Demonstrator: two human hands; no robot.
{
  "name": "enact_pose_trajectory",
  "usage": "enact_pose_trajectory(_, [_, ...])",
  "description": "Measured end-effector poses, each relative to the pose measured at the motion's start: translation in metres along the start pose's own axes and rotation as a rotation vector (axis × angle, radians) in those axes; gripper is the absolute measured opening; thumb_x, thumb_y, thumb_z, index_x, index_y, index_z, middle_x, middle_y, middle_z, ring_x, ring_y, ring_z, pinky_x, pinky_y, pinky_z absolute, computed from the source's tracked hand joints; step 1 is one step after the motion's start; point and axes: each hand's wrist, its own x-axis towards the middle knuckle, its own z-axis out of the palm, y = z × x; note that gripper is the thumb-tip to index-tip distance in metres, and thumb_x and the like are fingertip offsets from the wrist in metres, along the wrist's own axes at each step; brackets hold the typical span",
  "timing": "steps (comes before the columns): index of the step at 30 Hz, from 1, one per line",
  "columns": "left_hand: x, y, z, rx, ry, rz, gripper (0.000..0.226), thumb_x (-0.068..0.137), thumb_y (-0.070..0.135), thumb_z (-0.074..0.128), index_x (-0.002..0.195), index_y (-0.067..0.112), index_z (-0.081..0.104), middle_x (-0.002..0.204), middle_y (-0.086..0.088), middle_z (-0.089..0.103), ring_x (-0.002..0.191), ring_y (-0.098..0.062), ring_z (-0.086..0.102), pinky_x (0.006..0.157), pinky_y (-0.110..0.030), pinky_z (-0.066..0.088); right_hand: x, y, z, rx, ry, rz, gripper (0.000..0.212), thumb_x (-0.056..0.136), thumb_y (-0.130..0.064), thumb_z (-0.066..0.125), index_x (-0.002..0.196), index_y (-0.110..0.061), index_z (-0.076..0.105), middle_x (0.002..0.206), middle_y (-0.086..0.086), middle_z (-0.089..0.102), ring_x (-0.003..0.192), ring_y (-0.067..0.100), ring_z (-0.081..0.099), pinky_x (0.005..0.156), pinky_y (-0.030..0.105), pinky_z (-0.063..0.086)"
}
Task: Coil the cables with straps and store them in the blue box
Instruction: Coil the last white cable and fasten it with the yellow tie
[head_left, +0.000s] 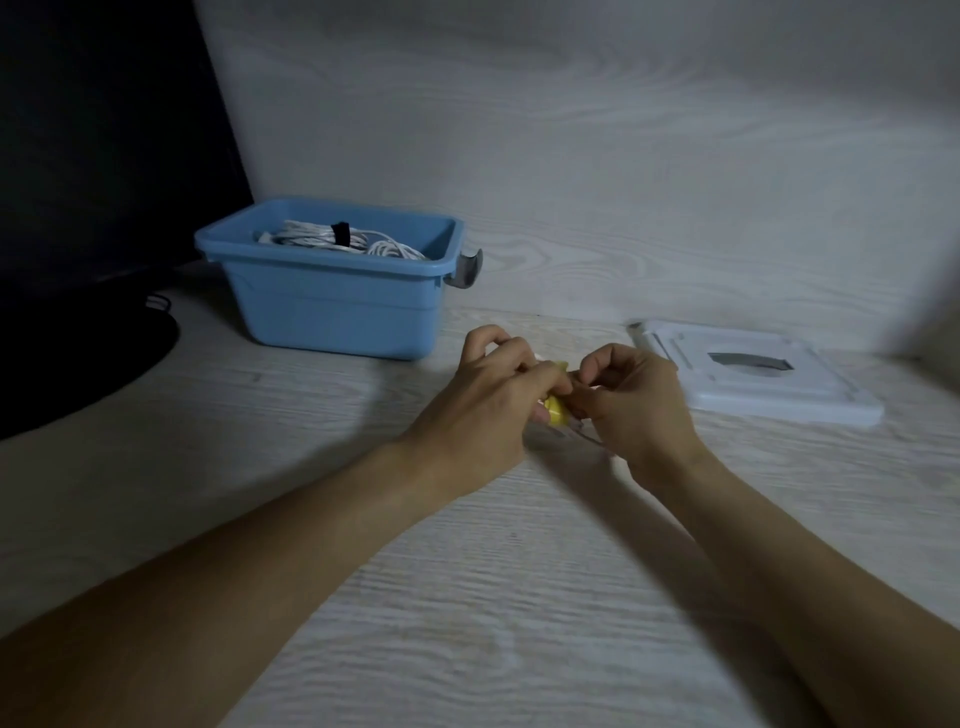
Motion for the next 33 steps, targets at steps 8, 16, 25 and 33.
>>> enact_pose_trajectory(8, [0.006, 0.002, 0.005, 0.097, 0.023, 0.031, 0.029, 0.068, -0.008, 0.077, 0.091, 0.01, 0.075, 0.084, -0.009, 0.054, 0.096, -0.021, 0.031, 0.082, -0.029, 0.028, 0.005, 0.001, -0.002, -0.017, 0.023, 0.024, 0.03, 0.085, 0.011, 0.066, 0.067, -0.01, 0.051, 0.046, -0.006, 0.056, 0.041, 0.007, 0.05, 0.043, 0.021, 0.04])
enact_pose_trajectory(16, [0.015, -0.006, -0.015, 0.011, 0.038, -0.348, 0.027, 0.086, 0.0, 0.066, 0.102, 0.018, 0.077, 0.092, -0.002, 0.045, 0.096, -0.02, 0.038, 0.084, -0.025, 0.033, -0.003, -0.001, -0.006, -0.215, 0.195, -0.428, 0.018, 0.086, -0.002, 0.067, 0.082, -0.015, 0.055, 0.083, 0.004, 0.063, 0.069, 0.012, 0.063, 0.054, 0.026, 0.048])
enact_pose_trajectory(25, [0.023, -0.009, -0.023, -0.598, 0.15, -1.001, 0.016, 0.091, 0.008, 0.063, 0.091, 0.013, 0.078, 0.07, 0.008, 0.072, 0.078, -0.01, 0.068, 0.082, -0.023, 0.054, -0.007, 0.013, 0.007, -0.652, -0.034, -0.727, 0.018, 0.084, -0.02, 0.072, 0.101, -0.016, 0.075, 0.076, -0.002, 0.056, 0.059, 0.009, 0.05, 0.057, 0.033, 0.05])
enact_pose_trajectory(33, [0.025, 0.008, -0.034, -0.545, -0.12, -0.977, 0.018, 0.083, 0.001, 0.062, 0.075, 0.003, 0.078, 0.08, -0.013, 0.074, 0.08, -0.022, 0.066, 0.081, -0.035, 0.052, -0.006, 0.009, 0.005, -0.68, 0.035, -0.687, 0.011, 0.086, -0.018, 0.068, 0.086, -0.011, 0.078, 0.075, 0.002, 0.058, 0.061, 0.013, 0.054, 0.058, 0.034, 0.049])
